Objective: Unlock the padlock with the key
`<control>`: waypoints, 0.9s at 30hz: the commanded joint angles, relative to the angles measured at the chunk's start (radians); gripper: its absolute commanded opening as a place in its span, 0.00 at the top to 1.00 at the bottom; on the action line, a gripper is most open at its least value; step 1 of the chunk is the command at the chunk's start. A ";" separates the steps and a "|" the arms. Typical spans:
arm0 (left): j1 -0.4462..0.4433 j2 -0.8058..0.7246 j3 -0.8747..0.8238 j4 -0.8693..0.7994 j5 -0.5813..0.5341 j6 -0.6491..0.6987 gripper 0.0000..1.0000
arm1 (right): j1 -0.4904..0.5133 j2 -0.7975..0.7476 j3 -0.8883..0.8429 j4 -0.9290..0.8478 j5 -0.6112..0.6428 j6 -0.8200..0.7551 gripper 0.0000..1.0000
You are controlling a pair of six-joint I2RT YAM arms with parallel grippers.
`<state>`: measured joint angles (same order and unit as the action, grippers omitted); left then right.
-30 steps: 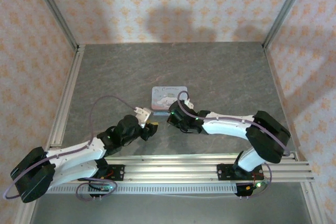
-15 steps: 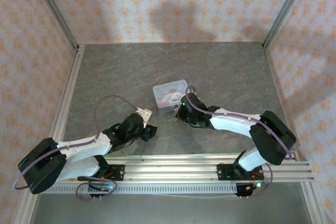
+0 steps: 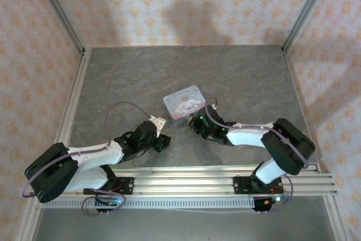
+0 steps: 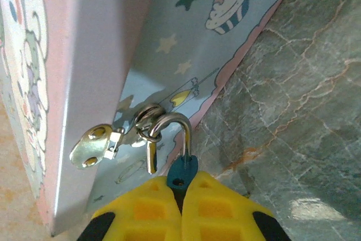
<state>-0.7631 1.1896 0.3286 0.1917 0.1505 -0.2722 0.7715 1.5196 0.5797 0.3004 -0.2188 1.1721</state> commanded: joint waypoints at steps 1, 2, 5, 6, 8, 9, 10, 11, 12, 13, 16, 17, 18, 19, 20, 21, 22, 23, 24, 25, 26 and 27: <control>0.008 0.002 0.023 0.028 -0.003 -0.010 0.58 | 0.002 -0.024 -0.006 0.031 0.089 0.085 1.00; 0.010 0.001 0.022 0.028 -0.003 -0.011 0.58 | 0.002 -0.034 -0.006 0.018 0.107 0.096 1.00; 0.010 -0.006 0.018 0.029 -0.006 -0.012 0.58 | 0.003 -0.064 -0.002 -0.025 0.160 0.130 1.00; 0.010 -0.008 0.016 0.028 -0.007 -0.012 0.58 | 0.003 -0.071 -0.001 -0.032 0.172 0.133 1.00; 0.012 -0.014 0.015 0.025 -0.009 -0.010 0.58 | 0.003 -0.084 0.009 -0.056 0.196 0.136 1.00; 0.011 -0.017 0.015 0.023 -0.009 -0.008 0.58 | 0.005 -0.089 0.018 -0.072 0.205 0.137 1.00; 0.011 -0.019 0.014 0.022 -0.010 -0.008 0.58 | 0.005 -0.091 0.026 -0.088 0.213 0.136 1.00; 0.011 -0.021 0.013 0.022 -0.012 -0.007 0.58 | 0.005 -0.091 0.034 -0.102 0.218 0.136 1.00; 0.013 -0.023 0.012 0.022 -0.014 -0.008 0.58 | 0.005 -0.089 0.042 -0.112 0.222 0.138 1.00; 0.013 -0.025 0.012 0.022 -0.014 -0.008 0.58 | 0.005 -0.084 0.048 -0.115 0.224 0.136 1.00; 0.013 -0.034 0.010 0.017 -0.017 -0.009 0.58 | 0.005 -0.067 0.063 -0.132 0.224 0.142 1.00; 0.014 -0.039 0.010 0.014 -0.017 -0.010 0.58 | 0.005 -0.065 0.067 -0.147 0.226 0.143 1.00; 0.013 -0.045 0.007 0.011 -0.021 -0.012 0.58 | 0.005 -0.065 0.072 -0.167 0.232 0.142 1.00; 0.013 -0.053 0.004 0.008 -0.024 -0.012 0.58 | 0.005 -0.071 0.074 -0.187 0.243 0.143 1.00; 0.013 -0.061 0.001 0.004 -0.026 -0.012 0.58 | 0.004 -0.077 0.073 -0.202 0.253 0.142 1.00; 0.013 -0.072 -0.002 -0.002 -0.029 -0.012 0.58 | 0.005 -0.088 0.071 -0.216 0.269 0.143 1.00; 0.013 -0.083 -0.005 -0.010 -0.033 -0.012 0.58 | 0.005 -0.098 0.068 -0.226 0.285 0.143 1.00; 0.013 -0.094 -0.006 -0.020 -0.036 -0.011 0.58 | 0.005 -0.107 0.066 -0.231 0.297 0.139 1.00; 0.013 -0.108 -0.007 -0.030 -0.040 -0.009 0.58 | 0.005 -0.118 0.068 -0.242 0.311 0.132 1.00; 0.013 -0.121 -0.007 -0.042 -0.044 -0.007 0.58 | 0.005 -0.128 0.072 -0.254 0.323 0.123 1.00; 0.014 -0.134 -0.007 -0.054 -0.049 -0.004 0.57 | 0.005 -0.136 0.080 -0.269 0.331 0.111 1.00; 0.015 -0.150 -0.004 -0.070 -0.055 -0.002 0.57 | 0.005 -0.145 0.091 -0.290 0.339 0.095 1.00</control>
<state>-0.7586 1.0752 0.3283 0.1719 0.1410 -0.2722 0.7715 1.4181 0.6327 0.0742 0.0418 1.2987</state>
